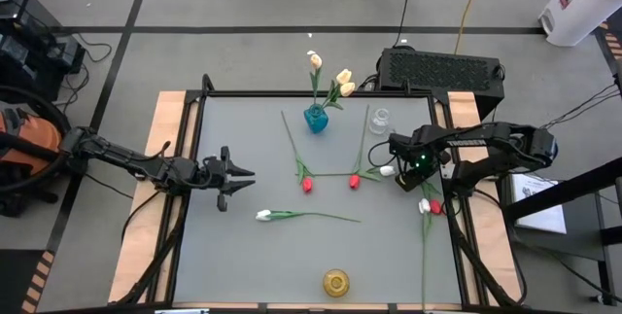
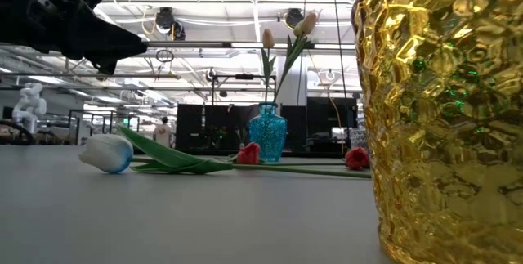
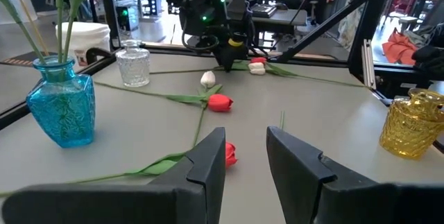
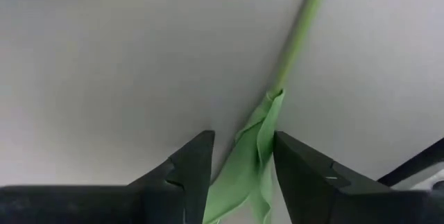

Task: Sort flowers into vase by color
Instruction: Put the right red flower into the transparent vase

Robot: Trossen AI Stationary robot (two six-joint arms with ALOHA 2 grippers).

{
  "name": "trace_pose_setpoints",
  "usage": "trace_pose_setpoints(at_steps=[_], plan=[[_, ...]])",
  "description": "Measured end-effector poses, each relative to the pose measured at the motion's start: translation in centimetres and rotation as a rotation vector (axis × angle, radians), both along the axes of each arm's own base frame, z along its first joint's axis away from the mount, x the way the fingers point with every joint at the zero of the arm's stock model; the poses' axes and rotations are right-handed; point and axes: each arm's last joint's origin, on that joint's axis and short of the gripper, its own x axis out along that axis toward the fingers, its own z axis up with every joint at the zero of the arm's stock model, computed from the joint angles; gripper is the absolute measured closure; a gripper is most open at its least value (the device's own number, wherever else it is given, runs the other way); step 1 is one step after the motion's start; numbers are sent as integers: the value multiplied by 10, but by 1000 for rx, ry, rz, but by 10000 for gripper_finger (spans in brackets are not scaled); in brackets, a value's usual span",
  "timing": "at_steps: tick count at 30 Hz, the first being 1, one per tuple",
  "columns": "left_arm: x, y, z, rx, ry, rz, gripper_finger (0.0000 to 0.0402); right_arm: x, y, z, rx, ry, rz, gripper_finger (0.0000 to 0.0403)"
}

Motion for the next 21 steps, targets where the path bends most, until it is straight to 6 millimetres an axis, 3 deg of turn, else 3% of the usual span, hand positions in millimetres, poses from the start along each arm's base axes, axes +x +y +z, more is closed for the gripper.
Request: trace_pose_setpoints(at_steps=[7,21], plan=[[0,0,0,0,0,-1,288,0,0,0,5,-8,21,272],[0,0,0,-10,-1,0,288,1,0,0,8,-14,25,396]])
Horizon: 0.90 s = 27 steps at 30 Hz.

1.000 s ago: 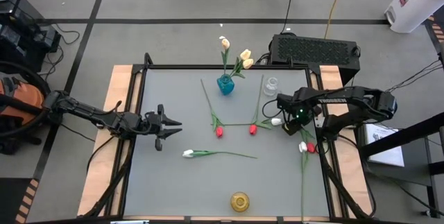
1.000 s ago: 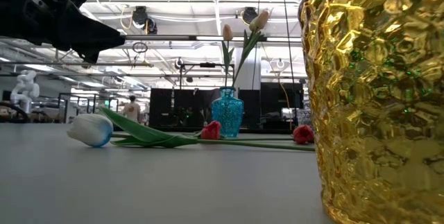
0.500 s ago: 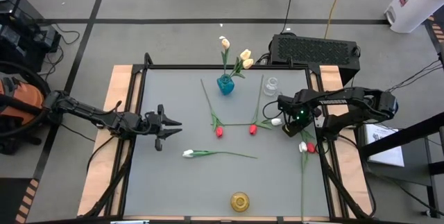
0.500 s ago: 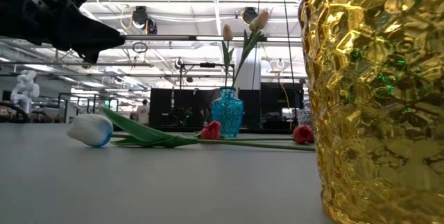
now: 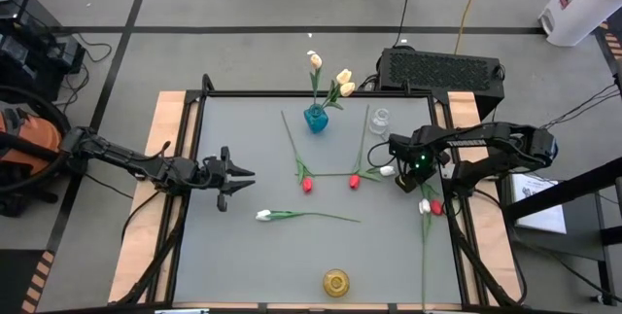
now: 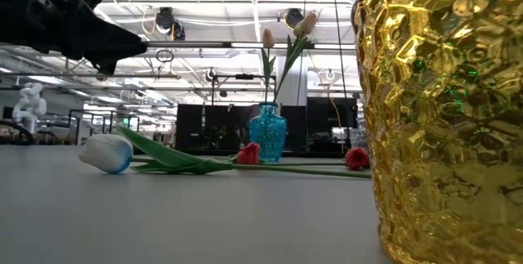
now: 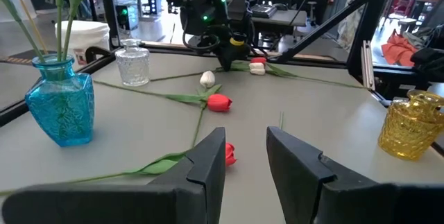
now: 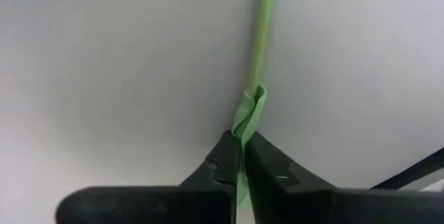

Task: Sort flowers into vase by color
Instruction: Put the right red flower into the transparent vase

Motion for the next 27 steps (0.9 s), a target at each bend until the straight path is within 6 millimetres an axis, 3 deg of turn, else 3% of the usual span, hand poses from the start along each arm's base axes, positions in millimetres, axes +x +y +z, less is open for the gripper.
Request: trace_pose_setpoints(at_steps=[14,27], plan=[[0,0,0,-14,0,0,288,-3,0,3,-16,13,32,401],[0,0,0,-14,0,1,288,-2,7,41,-56,-40,75,403]])
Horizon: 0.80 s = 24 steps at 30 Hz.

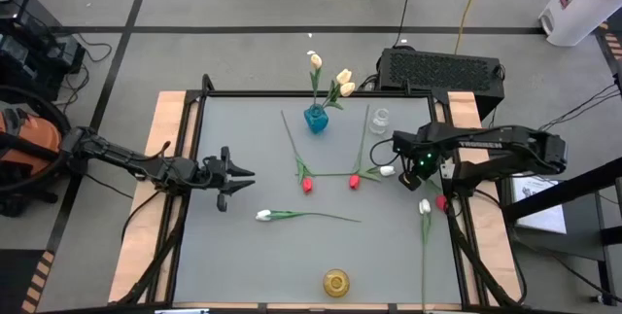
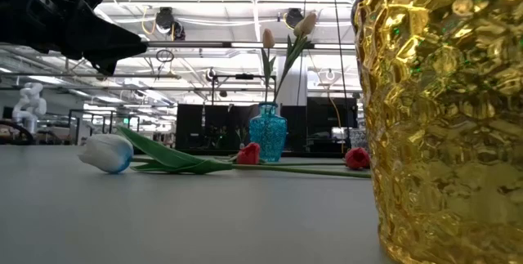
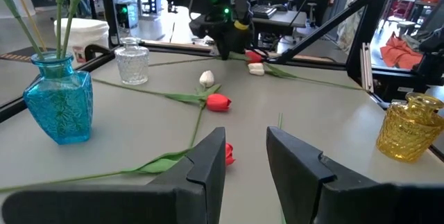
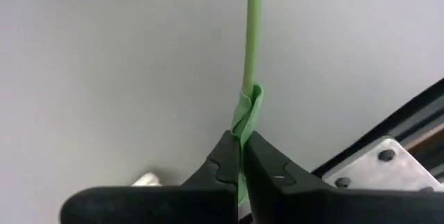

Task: Sort flowers into vase by color
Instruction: Put the right red flower into the transparent vase

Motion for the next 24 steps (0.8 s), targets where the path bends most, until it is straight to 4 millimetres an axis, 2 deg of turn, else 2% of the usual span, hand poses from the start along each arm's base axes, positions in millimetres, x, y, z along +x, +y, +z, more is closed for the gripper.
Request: trace_pose_setpoints(at_steps=[8,15,24], plan=[[0,0,0,0,0,0,288,3,10,24,-1,-52,37,403],[0,0,0,0,0,0,288,13,20,36,30,-157,81,402],[0,0,0,0,0,0,288,39,35,42,71,-416,187,402]])
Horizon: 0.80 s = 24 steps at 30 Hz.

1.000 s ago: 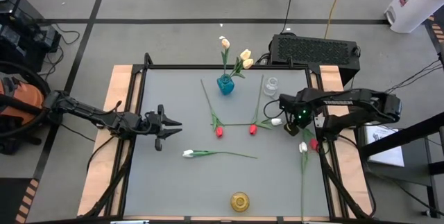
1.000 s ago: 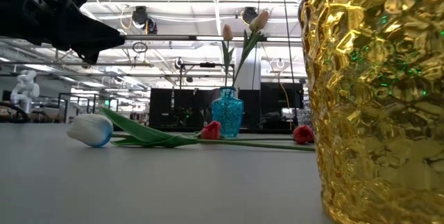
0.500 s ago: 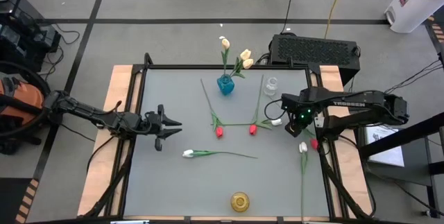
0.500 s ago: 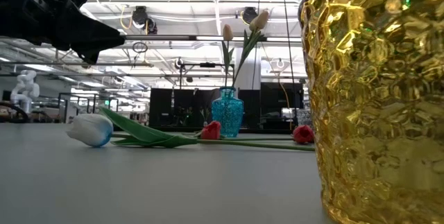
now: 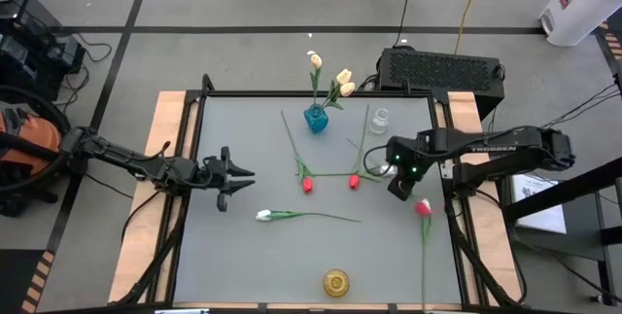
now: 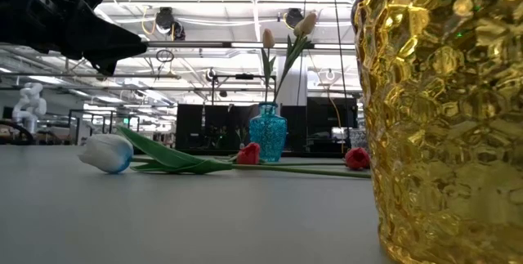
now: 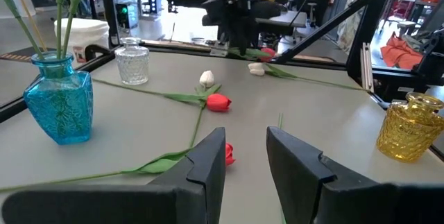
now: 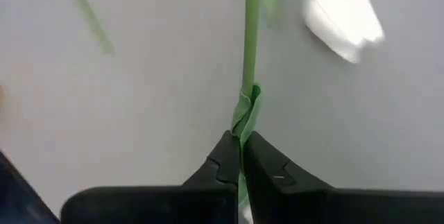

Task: Sort flowers into vase by color
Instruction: Put the right red flower into the transparent vase

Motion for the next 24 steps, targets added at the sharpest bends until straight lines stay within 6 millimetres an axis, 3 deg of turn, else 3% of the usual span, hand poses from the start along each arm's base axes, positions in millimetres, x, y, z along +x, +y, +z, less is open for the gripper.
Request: trace_pose_setpoints(at_steps=[13,24], plan=[[0,0,2,-5,-19,0,288,27,34,11,27,-300,149,402],[0,0,18,-46,-178,0,288,54,52,37,-63,-721,253,402]])
